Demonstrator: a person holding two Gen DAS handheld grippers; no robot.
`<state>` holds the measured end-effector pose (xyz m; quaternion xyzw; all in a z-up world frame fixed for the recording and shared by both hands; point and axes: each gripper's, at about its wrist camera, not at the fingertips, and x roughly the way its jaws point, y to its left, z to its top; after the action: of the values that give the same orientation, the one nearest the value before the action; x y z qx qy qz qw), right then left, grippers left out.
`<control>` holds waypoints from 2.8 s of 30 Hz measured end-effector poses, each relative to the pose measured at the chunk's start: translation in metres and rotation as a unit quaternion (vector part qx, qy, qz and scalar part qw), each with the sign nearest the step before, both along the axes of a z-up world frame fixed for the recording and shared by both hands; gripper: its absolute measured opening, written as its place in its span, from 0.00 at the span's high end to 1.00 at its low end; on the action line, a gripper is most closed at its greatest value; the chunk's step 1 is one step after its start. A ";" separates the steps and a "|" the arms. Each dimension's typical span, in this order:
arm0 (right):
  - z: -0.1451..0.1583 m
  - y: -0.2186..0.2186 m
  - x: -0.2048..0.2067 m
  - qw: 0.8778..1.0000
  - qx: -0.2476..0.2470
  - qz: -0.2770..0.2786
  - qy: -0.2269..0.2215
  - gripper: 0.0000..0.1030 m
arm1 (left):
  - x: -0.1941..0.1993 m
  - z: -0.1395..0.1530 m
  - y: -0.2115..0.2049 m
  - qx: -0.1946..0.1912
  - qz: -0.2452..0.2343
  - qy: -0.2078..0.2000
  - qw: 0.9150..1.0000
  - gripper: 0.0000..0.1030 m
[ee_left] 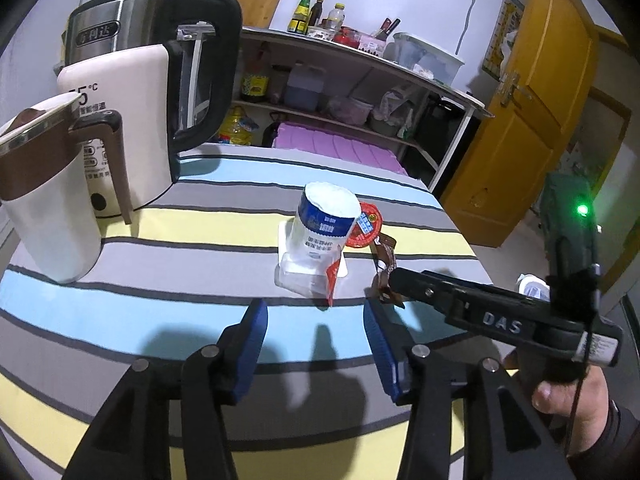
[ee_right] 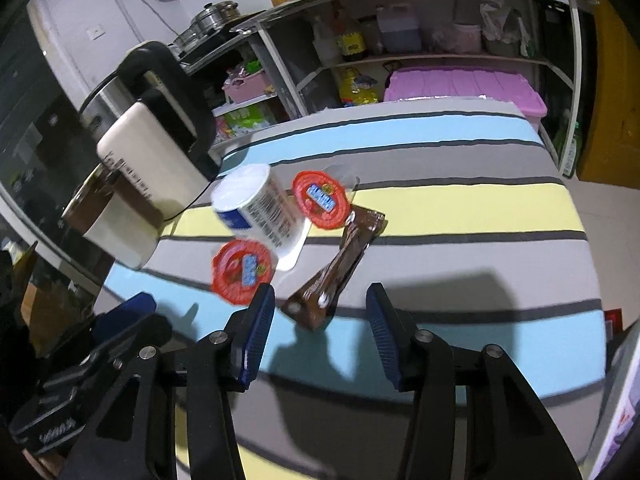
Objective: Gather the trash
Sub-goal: 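Grasp the brown chocolate wrapper with the right tool while the left tool grasps the clear plastic packet, then carry the chocolate wrapper and plastic packet over the white bin and open both tools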
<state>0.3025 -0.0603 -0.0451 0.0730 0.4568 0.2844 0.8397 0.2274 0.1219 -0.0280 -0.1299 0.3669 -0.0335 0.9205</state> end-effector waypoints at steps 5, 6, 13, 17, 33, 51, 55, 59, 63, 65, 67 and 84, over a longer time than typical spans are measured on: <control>-0.010 0.004 0.015 1.000 0.004 -0.006 0.011 0.52 | 0.011 -0.003 0.002 0.000 0.001 0.004 1.000 0.50; -0.012 0.004 0.017 1.000 0.004 -0.006 0.014 0.52 | 0.013 -0.003 0.001 0.001 0.000 0.005 1.000 0.50; -0.014 0.002 0.018 1.000 -0.010 -0.001 0.011 0.85 | 0.029 -0.008 -0.007 0.012 -0.015 0.010 1.000 0.50; -0.010 -0.004 0.012 1.000 -0.008 0.002 0.004 0.86 | 0.038 -0.009 -0.009 0.030 -0.017 0.009 0.999 0.49; 0.001 -0.036 -0.003 1.000 0.012 -0.012 -0.007 0.86 | 0.065 -0.023 -0.010 0.027 -0.026 0.027 0.999 0.48; 0.023 -0.072 -0.039 0.999 0.012 -0.022 -0.034 0.86 | 0.017 0.010 -0.043 0.034 -0.025 -0.009 0.999 0.60; 0.033 -0.082 -0.054 0.999 0.011 -0.025 -0.045 0.86 | -0.003 0.025 -0.055 0.028 -0.032 -0.026 0.999 0.60; 0.043 -0.095 -0.071 0.998 0.012 -0.028 -0.054 0.86 | -0.026 0.041 -0.068 0.024 -0.041 -0.043 0.998 0.60; 0.054 -0.109 -0.088 0.997 0.013 -0.034 -0.065 0.86 | -0.044 0.054 -0.082 0.023 -0.052 -0.054 0.997 0.60; 0.058 -0.115 -0.096 0.997 0.014 -0.037 -0.070 0.86 | -0.054 0.060 -0.091 0.021 -0.058 -0.059 0.996 0.60; 0.063 -0.122 -0.105 0.996 0.014 -0.042 -0.075 0.86 | -0.061 0.064 -0.097 0.020 -0.063 -0.062 0.996 0.60; 0.077 -0.176 -0.146 0.991 0.007 -0.089 -0.095 0.86 | -0.090 0.076 -0.137 0.019 -0.094 -0.069 0.993 0.60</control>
<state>0.1562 -0.2359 0.0323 0.0919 0.3649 0.2169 0.9007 0.1375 -0.0154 0.0482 -0.0744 0.3141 -0.1221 0.9386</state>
